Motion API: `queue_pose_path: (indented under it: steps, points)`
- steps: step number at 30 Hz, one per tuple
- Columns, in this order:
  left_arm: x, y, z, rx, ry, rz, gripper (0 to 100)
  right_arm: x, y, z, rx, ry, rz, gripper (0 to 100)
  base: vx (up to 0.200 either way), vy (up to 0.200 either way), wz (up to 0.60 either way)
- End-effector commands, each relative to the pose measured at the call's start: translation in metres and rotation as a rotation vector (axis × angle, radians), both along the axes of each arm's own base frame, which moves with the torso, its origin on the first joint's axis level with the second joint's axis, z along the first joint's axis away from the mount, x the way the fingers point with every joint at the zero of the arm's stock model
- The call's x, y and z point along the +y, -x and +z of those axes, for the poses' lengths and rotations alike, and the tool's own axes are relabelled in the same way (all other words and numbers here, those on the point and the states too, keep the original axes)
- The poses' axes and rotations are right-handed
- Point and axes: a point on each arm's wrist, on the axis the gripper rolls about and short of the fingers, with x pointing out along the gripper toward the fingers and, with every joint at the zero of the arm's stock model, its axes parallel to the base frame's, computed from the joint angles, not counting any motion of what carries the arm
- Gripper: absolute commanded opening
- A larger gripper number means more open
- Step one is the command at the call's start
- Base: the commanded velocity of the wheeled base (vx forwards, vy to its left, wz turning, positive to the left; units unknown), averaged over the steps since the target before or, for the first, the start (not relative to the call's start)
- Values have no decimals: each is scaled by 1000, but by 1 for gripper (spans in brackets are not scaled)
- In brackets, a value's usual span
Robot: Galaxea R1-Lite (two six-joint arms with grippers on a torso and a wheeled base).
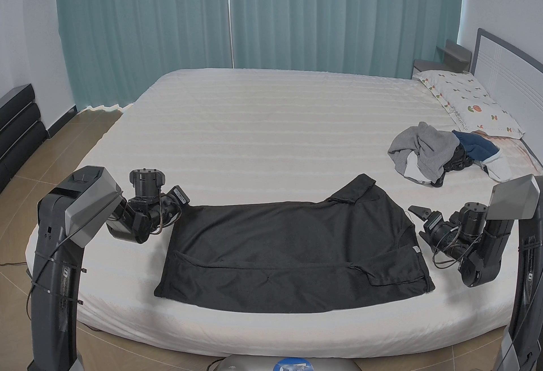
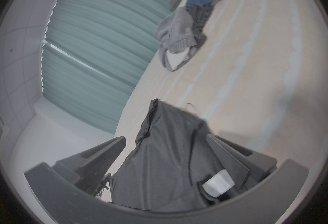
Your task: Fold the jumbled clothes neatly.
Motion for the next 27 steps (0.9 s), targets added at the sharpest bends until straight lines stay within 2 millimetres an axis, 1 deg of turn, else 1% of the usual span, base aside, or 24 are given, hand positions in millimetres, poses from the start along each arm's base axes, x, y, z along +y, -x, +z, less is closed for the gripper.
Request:
queue_pose_path:
  steps: [1, 3, 4, 5, 8, 10, 11, 12, 14, 16, 17, 22, 24, 25, 27]
  points:
    - [1, 6, -1, -11, 1, 10, 0, 14, -15, 15, -86, 52, 49, 100, 0, 0, 0]
    - [1, 10, -5, -5, 2, 9, 0, 17, -25, 31, -119, 102, 71, 100, 0, 0, 0]
    - [1, 12, -4, -6, 2, 9, 0, 18, -29, 35, -113, 122, 79, 100, 0, 0, 0]
    - [2, 13, -4, -2, 4, 10, 0, 19, -36, 38, -88, 176, 99, 100, 0, 0, 0]
    - [2, 17, -7, 14, 10, 12, 0, 18, -52, 42, -89, 341, 135, 100, 0, 0, 0]
    - [2, 18, -8, 19, 13, 12, 0, 18, -62, 44, -86, 381, 127, 100, 0, 0, 0]
    - [2, 19, -8, 20, 11, 13, 0, 23, -68, 44, -83, 389, 137, 100, 0, 0, 0]
    - [2, 19, -8, 20, 11, 13, 0, 24, -69, 43, -81, 389, 139, 100, 0, 0, 0]
    - [2, 20, -10, 25, 13, 12, 0, 30, -86, 42, -57, 389, 155, 100, 0, 0, 0]
    - [2, 20, -10, 25, 13, 12, 0, 30, -86, 42, -57, 389, 155, 100, 0, 0, 0]
    - [2, 20, -9, 25, 14, 13, 0, 33, -103, 38, -25, 392, 168, 100, 0, 0, 0]
    - [2, 20, -9, 28, 31, 24, 0, 35, -125, 12, 83, 407, 166, 100, 0, 0, 0]
    - [2, 20, -9, 28, 32, 22, 0, 34, -135, 14, 68, 409, 157, 100, 0, 0, 0]
    - [2, 20, -9, 28, 32, 22, 0, 34, -142, 19, 53, 409, 152, 100, 0, 0, 0]
    - [2, 20, -10, 30, 33, 23, 0, 34, -146, 18, 63, 411, 151, 100, 0, 0, 0]
